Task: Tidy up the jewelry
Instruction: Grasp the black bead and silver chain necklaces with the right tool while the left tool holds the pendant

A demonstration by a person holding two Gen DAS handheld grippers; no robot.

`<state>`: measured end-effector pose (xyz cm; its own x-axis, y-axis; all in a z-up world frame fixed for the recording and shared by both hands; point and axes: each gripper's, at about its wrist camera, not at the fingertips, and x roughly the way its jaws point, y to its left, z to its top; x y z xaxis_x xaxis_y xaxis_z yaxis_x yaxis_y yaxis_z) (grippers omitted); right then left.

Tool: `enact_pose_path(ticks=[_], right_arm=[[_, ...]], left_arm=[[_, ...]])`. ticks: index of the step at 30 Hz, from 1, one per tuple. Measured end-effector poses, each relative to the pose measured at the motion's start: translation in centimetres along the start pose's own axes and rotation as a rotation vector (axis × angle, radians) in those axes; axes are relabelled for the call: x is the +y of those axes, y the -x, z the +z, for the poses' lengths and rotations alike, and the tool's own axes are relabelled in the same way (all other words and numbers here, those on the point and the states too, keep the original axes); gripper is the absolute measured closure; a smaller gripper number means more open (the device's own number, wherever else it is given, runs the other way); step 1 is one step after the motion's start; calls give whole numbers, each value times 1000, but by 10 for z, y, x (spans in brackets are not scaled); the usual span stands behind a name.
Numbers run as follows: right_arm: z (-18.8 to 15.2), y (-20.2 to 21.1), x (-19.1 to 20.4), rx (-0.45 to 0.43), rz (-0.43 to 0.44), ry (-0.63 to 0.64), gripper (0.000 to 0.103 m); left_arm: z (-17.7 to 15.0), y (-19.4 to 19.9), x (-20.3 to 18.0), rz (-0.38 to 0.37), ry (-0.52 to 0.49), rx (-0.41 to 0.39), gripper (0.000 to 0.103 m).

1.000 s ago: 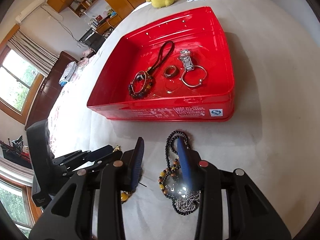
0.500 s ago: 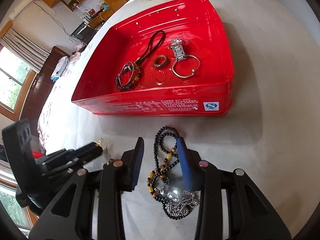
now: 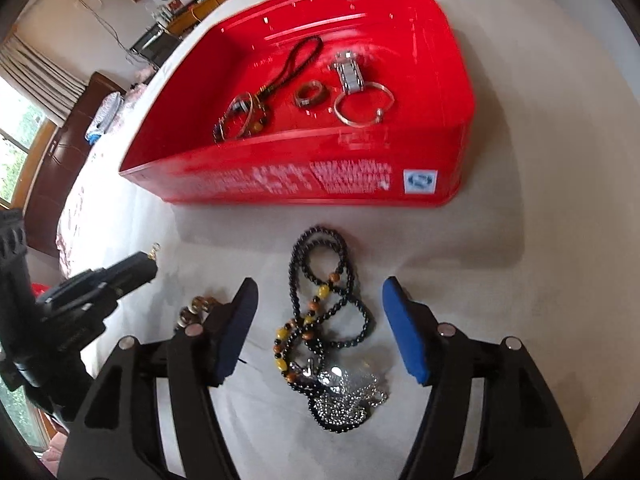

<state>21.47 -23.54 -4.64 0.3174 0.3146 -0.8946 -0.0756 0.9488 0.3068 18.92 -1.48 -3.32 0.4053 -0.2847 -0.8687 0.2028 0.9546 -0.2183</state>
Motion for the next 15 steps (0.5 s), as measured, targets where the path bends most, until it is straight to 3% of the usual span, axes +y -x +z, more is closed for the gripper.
enact_pose_path(ticks=[5,8,10,15], right_arm=[[-9,-3,12,-1,-14,56,39],[-14,-5,20,-15,-27,103,58],[-17,-5,23,-41,-74,131,79],[-17,-4,18,-65,-70,137,96]], left_arm=[[1,-5,-1,-1,0,7,85],[2,-8,0,1,4,13,85],[2,-10,0,1,4,18,85],[2,-13,0,-3,1,22,85]])
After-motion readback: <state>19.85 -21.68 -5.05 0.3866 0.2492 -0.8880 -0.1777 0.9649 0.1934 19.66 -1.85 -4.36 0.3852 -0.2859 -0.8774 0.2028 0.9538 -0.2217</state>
